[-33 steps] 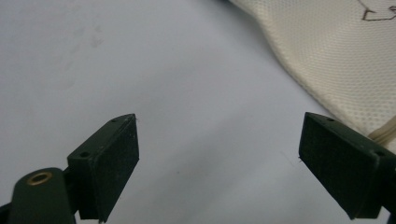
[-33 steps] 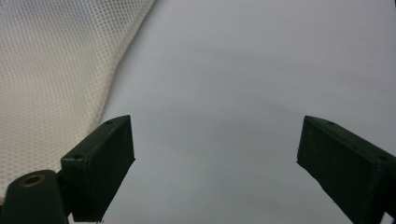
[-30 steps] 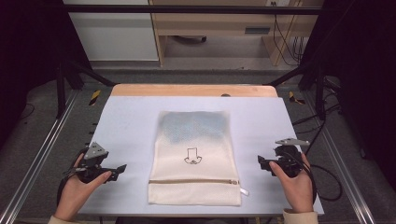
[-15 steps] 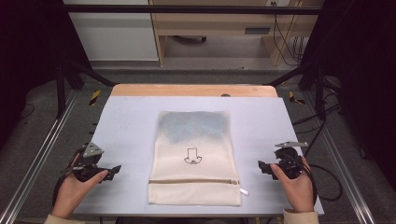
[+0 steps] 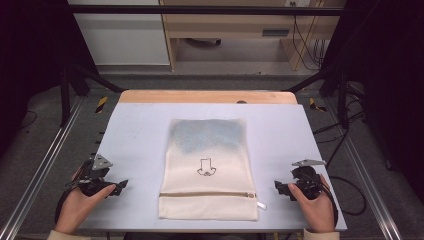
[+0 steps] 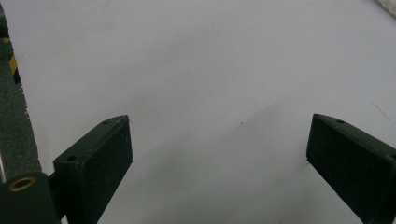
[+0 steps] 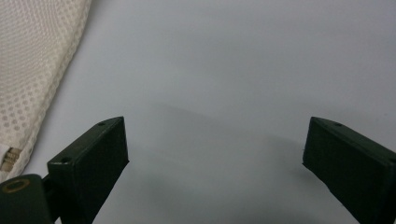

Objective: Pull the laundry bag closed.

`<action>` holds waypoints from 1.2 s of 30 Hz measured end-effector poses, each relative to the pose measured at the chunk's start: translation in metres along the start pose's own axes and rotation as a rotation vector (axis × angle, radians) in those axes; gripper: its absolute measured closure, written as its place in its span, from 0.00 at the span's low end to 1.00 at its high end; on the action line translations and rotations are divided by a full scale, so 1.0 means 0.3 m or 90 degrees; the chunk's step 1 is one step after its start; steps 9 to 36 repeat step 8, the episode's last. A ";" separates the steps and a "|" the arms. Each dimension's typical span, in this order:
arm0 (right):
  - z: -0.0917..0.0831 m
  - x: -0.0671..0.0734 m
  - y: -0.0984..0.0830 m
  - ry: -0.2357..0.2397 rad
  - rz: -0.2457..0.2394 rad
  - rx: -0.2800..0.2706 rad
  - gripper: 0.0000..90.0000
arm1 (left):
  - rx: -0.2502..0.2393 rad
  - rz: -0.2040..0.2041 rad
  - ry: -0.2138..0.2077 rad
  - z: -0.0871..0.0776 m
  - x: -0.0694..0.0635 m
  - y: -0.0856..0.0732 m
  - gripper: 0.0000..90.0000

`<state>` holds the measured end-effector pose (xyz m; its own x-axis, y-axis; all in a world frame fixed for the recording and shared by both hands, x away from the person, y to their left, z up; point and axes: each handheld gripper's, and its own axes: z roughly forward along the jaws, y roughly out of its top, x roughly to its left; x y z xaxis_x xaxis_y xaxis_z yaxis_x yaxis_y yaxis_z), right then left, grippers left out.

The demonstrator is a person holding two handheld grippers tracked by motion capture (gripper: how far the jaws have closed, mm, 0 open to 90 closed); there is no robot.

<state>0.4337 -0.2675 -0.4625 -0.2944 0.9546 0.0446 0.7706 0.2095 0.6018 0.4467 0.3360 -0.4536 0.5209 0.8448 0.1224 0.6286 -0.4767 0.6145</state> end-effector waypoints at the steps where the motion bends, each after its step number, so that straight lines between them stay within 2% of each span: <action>1: -0.002 0.000 -0.004 0.001 -0.003 0.001 0.08 | -0.002 -0.001 0.000 0.000 0.000 0.000 0.08; 4: -0.005 0.003 -0.014 0.004 -0.001 -0.003 0.07 | -0.001 0.003 -0.001 0.003 0.000 -0.001 0.07; 8: -0.004 0.010 -0.012 0.008 -0.010 -0.014 0.07 | -0.034 0.013 -0.004 0.000 -0.009 0.009 0.07; 36: -0.004 0.010 -0.012 0.008 -0.010 -0.014 0.07 | -0.034 0.013 -0.004 0.000 -0.009 0.009 0.07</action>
